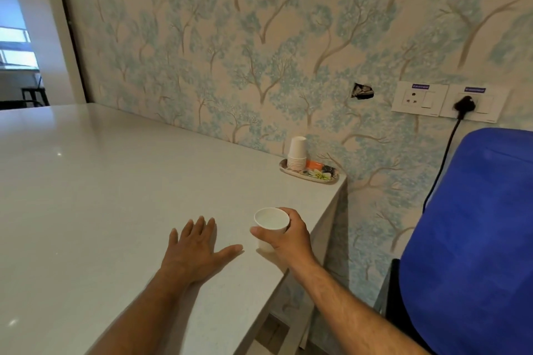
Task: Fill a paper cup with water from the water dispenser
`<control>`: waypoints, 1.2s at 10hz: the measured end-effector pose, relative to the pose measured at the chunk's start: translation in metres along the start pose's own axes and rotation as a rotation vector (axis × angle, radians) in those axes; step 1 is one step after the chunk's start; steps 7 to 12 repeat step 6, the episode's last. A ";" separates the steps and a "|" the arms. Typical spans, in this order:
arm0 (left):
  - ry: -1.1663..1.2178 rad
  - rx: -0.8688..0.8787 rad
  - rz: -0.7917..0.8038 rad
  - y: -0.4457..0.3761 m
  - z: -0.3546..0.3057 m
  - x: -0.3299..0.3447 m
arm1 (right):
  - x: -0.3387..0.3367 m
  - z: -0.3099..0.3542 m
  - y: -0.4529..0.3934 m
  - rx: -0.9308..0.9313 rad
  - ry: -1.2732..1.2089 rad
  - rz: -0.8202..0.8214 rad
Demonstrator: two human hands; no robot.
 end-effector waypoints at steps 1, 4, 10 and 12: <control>-0.023 0.007 0.002 0.001 -0.001 0.000 | 0.000 0.000 -0.001 -0.001 0.005 0.012; -0.020 0.006 -0.020 0.001 0.000 -0.003 | -0.006 0.001 0.006 0.027 -0.036 0.071; 0.047 -0.003 -0.058 0.004 0.002 -0.008 | -0.045 0.038 0.029 -0.153 -0.184 -0.023; 0.047 -0.003 -0.058 0.004 0.002 -0.008 | -0.045 0.038 0.029 -0.153 -0.184 -0.023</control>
Point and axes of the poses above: each hand's wrist, its own y-axis away from the middle knuckle, its own x-axis out of the palm, z = x × y, the point moved 10 cm from there along -y, towards the middle knuckle, and after that the axes turned 9 degrees about -y, right-handed, at the moved point
